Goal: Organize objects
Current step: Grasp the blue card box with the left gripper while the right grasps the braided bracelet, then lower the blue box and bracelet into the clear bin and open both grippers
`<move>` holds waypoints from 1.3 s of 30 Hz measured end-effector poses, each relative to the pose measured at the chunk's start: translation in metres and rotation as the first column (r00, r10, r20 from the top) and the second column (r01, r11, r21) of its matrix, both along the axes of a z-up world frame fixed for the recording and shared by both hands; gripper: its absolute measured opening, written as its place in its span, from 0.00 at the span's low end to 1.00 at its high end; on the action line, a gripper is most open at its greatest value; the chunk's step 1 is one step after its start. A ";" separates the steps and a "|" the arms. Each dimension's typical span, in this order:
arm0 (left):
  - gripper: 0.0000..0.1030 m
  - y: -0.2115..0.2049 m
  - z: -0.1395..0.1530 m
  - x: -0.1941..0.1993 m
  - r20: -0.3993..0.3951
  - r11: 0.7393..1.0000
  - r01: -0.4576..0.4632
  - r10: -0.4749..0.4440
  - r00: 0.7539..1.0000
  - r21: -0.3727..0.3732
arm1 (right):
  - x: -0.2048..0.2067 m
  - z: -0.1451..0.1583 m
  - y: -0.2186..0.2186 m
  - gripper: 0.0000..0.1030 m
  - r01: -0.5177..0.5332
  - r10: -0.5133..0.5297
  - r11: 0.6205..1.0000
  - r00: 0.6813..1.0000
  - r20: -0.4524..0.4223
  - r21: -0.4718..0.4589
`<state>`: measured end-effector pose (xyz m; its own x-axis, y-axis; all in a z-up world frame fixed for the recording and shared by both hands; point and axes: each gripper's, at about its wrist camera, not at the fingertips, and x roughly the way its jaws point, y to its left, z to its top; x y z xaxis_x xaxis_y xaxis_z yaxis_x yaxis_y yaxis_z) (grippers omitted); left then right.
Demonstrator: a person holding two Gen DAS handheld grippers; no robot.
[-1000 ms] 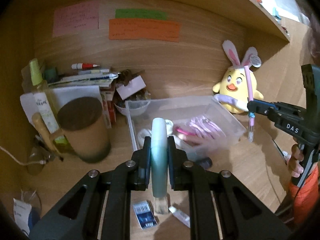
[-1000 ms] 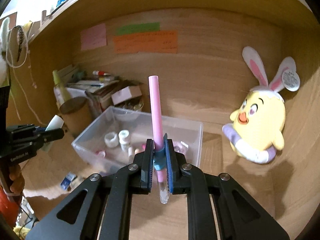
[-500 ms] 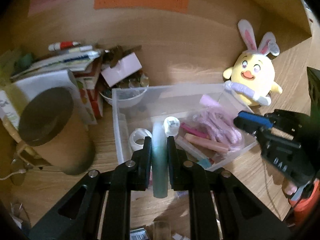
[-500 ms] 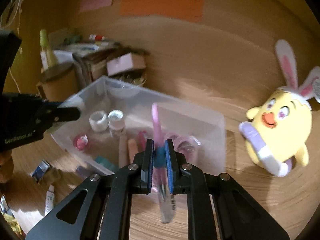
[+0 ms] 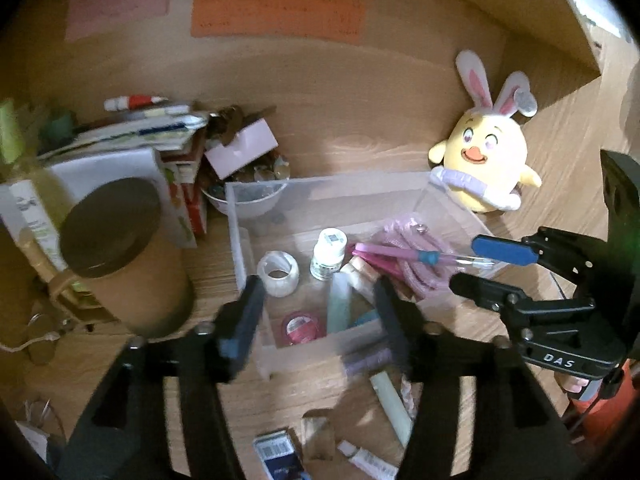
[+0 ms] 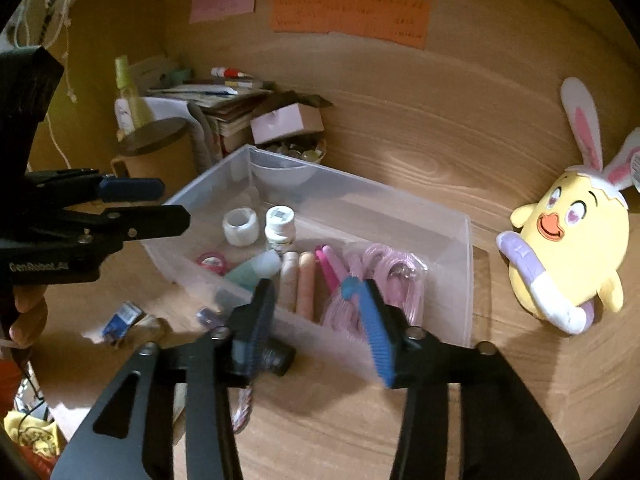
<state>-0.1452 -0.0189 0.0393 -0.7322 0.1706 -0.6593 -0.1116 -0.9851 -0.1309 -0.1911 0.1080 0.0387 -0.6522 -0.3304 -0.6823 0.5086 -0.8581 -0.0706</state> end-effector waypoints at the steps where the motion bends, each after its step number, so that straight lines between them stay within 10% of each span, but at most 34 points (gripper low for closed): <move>1: 0.65 -0.001 0.001 0.004 -0.004 1.000 -0.003 0.003 1.000 -0.001 | 0.004 0.001 0.001 0.49 -0.003 0.003 1.000 1.000 0.001 -0.005; 20: 0.76 -0.026 -0.071 0.063 0.203 0.996 -0.021 0.038 0.978 -0.081 | 0.018 -0.071 -0.023 0.64 -0.010 0.016 1.000 0.966 0.258 -0.023; 26: 0.76 -0.018 -0.079 0.070 0.216 0.996 0.021 -0.001 0.976 -0.090 | 0.008 -0.074 -0.019 0.43 0.009 0.024 0.995 0.947 0.320 -0.099; 30: 0.61 -0.014 -0.084 0.070 0.234 0.996 0.043 -0.024 0.972 -0.077 | 0.005 -0.077 -0.014 0.17 0.029 -0.008 0.997 0.949 0.317 -0.065; 39: 0.26 -0.021 -0.085 0.072 0.216 0.993 0.027 -0.002 0.976 -0.114 | 0.020 -0.080 0.003 0.14 0.042 -0.035 0.999 0.966 0.256 -0.020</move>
